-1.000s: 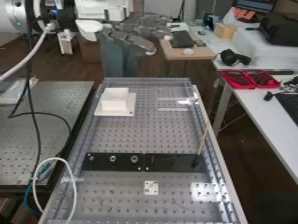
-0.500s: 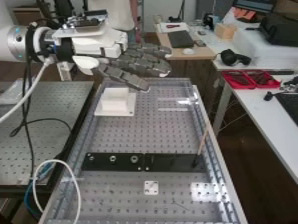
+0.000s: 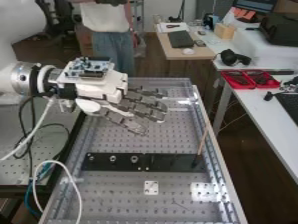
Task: Grab the bearing and place it in the white container
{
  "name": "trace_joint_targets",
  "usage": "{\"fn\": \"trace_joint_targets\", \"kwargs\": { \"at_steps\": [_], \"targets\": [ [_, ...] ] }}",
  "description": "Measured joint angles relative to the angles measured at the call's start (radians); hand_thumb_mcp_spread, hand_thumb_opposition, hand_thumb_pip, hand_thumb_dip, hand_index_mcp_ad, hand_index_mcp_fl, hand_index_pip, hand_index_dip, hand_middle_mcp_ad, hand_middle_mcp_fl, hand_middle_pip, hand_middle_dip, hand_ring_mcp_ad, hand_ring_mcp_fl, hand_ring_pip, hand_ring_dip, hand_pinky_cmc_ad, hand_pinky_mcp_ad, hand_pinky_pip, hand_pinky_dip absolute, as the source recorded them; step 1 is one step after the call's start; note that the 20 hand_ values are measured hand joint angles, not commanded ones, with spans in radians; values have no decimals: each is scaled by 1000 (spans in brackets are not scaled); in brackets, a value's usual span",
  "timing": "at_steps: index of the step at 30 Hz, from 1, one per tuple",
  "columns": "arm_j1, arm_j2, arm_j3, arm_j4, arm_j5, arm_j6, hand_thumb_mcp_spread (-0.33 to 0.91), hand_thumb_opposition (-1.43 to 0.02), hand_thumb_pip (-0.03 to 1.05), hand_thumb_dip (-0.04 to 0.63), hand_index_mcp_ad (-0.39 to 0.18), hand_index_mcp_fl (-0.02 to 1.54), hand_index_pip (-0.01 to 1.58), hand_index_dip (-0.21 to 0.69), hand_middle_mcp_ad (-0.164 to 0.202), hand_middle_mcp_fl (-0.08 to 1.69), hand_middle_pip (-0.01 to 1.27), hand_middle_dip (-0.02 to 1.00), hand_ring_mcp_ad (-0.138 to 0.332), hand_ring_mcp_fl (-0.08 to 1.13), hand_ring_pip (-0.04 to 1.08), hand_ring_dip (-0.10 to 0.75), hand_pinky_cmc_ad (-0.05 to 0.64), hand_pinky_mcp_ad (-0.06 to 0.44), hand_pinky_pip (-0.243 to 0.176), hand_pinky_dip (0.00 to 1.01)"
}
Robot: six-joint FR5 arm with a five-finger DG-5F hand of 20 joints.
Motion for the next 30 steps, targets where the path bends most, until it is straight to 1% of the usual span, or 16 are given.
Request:
{"fn": "trace_joint_targets", "kwargs": {
  "at_steps": [1,2,5,8,10,12,15,19,20,22,23,26,30],
  "targets": [
    [-13,-15,0,8,-18,4,367,-742,464,162,-89,103,101,87,75,86,134,157,145,7,105,42,361,295,-61,194],
    [-26,-29,1,15,-37,6,367,-742,464,175,-89,126,112,87,75,87,134,157,145,7,101,44,361,295,-61,194],
    [-49,-57,2,29,-70,9,386,-740,466,175,-89,188,113,87,77,72,138,157,147,7,101,44,361,295,-61,192],
    [-56,-72,1,43,-80,12,391,-754,469,173,-98,209,119,87,75,72,134,157,147,7,101,44,361,295,-61,192],
    [-57,-84,-1,58,-82,12,391,-750,471,188,-103,257,157,87,75,72,134,157,147,7,99,44,361,295,-63,192],
    [-57,-93,-1,67,-81,11,391,-750,473,188,-103,271,204,87,75,75,134,157,147,7,106,49,361,298,-63,188],
    [-50,-114,4,76,-74,9,393,-750,480,188,-103,271,293,87,75,73,134,157,147,7,103,51,361,298,-63,188],
    [-44,-134,16,74,-68,-2,403,-763,483,190,-105,286,468,86,75,40,134,157,147,7,103,51,361,298,-63,188],
    [-44,-139,19,73,-68,-3,403,-773,511,204,-106,288,517,87,75,23,134,157,147,3,106,51,358,295,-63,180],
    [-44,-147,23,72,-73,-8,400,-775,539,206,-113,288,593,86,73,24,134,157,147,3,106,51,358,295,-63,178],
    [-45,-152,26,73,-81,-15,400,-771,539,206,-117,283,663,87,73,21,134,157,147,7,106,51,361,298,-63,178],
    [-53,-166,30,85,-110,-31,400,-787,545,222,-119,284,773,89,75,21,134,157,147,3,103,51,358,295,-63,178],
    [-73,-187,33,103,-156,-38,400,-806,557,234,-119,258,883,96,73,24,134,157,147,3,103,51,361,295,-63,178]
  ]
}}
